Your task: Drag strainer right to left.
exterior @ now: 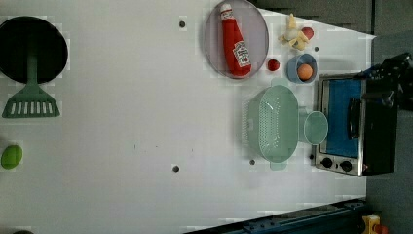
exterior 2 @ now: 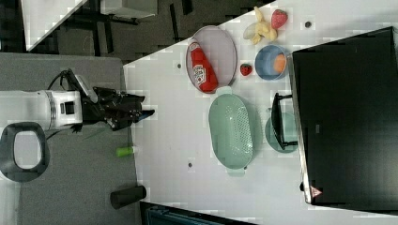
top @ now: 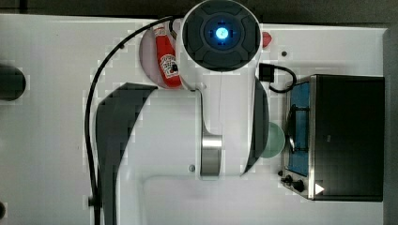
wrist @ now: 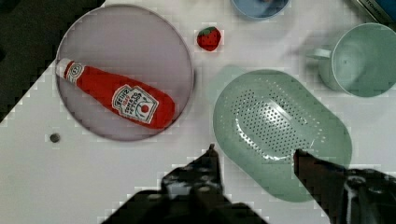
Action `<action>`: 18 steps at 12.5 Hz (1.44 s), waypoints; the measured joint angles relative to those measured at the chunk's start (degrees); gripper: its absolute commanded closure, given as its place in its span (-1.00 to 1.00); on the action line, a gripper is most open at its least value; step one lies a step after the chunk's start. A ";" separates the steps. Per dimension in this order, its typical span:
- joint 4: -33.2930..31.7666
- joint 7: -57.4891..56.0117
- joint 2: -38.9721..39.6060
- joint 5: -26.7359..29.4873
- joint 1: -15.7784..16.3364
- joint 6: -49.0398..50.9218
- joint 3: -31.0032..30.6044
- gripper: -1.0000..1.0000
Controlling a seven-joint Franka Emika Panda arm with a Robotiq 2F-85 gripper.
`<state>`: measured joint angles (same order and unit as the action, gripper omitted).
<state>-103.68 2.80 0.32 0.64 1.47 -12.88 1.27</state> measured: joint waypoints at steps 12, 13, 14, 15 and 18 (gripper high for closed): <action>-17.18 1.13 -23.38 -3.81 -0.31 -0.06 3.00 -1.00; -18.52 2.88 -18.54 -4.40 -0.46 -3.77 2.41 -1.00; -19.53 4.81 -13.42 -4.62 -0.47 -5.87 1.95 -1.00; -20.20 6.69 -8.51 -4.16 0.08 -6.88 1.97 -1.00; -25.79 13.53 2.19 -2.85 0.41 -14.50 1.44 -1.00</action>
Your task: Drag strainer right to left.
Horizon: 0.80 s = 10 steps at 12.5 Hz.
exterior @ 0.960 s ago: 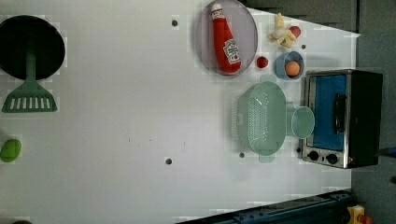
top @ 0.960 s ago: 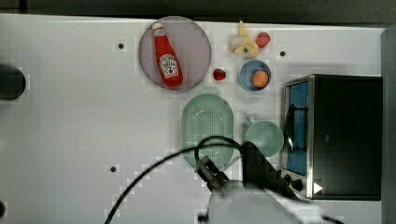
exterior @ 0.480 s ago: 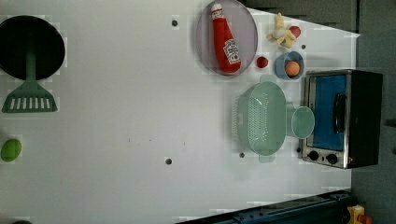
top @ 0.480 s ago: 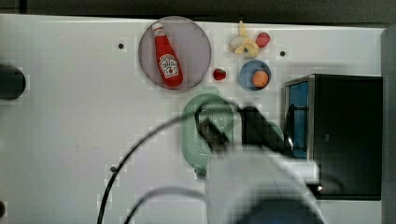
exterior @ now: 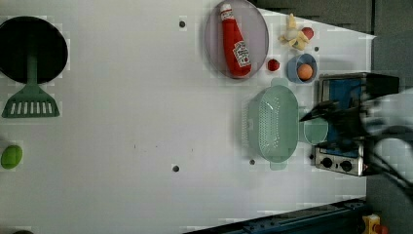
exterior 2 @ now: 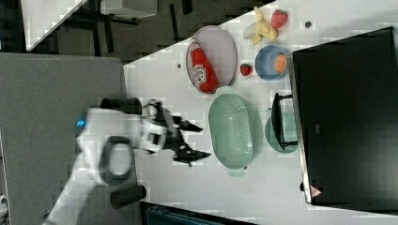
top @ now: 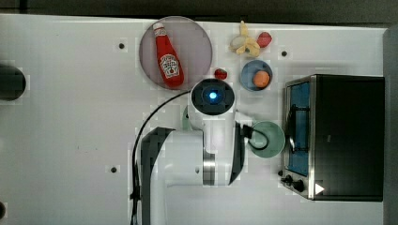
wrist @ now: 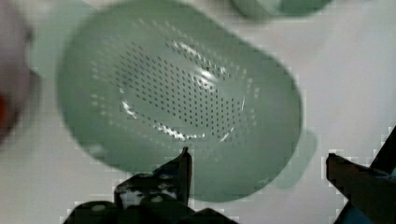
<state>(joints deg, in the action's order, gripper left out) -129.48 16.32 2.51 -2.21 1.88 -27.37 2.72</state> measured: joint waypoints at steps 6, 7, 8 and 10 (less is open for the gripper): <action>-5.60 14.76 9.10 -0.11 -0.29 -22.40 -0.90 -1.00; -5.82 17.53 9.58 -0.02 -0.49 -24.83 -1.39 -1.00; -5.93 19.71 10.59 -0.02 -0.61 -28.33 -1.88 -1.00; -5.82 21.25 13.62 -0.53 -0.23 -33.39 -2.05 -1.00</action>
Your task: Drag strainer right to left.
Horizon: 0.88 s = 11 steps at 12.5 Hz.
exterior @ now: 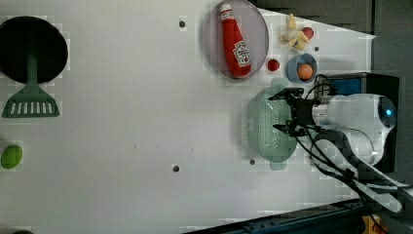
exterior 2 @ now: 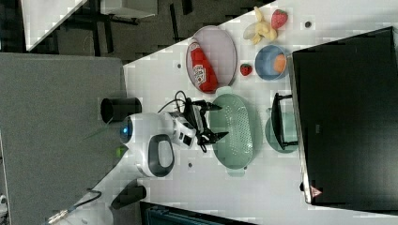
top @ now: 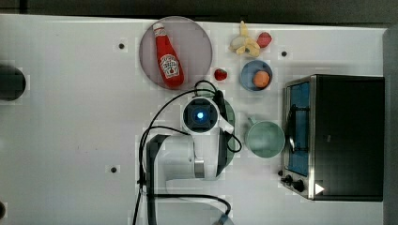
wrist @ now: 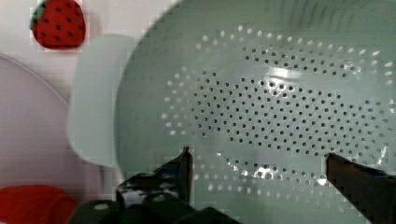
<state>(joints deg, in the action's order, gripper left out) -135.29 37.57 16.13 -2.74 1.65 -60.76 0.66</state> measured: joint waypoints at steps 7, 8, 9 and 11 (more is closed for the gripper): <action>-4.70 3.05 8.87 -0.03 1.22 -6.15 -0.18 -1.00; -4.03 3.55 8.84 0.23 1.15 -5.32 -0.37 -1.00; -3.36 4.59 8.85 0.15 1.16 -5.04 -0.68 -1.00; -3.25 6.55 8.03 1.35 2.57 -6.43 -0.30 -1.00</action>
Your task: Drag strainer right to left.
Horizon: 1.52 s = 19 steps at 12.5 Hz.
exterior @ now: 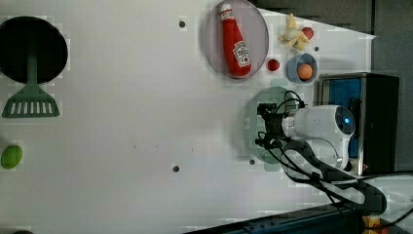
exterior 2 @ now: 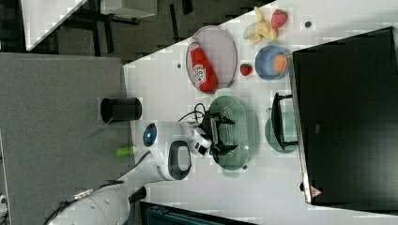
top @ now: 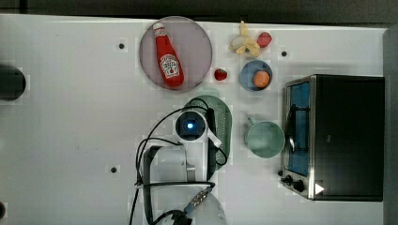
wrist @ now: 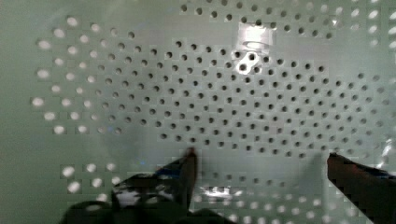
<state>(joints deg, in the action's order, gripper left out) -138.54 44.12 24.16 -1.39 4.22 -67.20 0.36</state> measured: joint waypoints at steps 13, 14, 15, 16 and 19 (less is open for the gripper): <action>2.80 13.79 0.95 3.14 13.08 -0.56 -3.96 -1.00; 3.92 13.85 1.69 4.74 13.96 -0.73 -4.36 -1.00; 5.04 13.96 2.63 5.64 15.21 -0.73 -4.09 -1.00; 5.71 14.13 2.92 6.67 15.93 0.22 -4.15 -1.00; 8.84 15.53 3.76 7.86 18.16 1.73 -4.26 -1.00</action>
<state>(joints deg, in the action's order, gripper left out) -129.70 59.65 27.92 6.48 22.38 -65.46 -3.90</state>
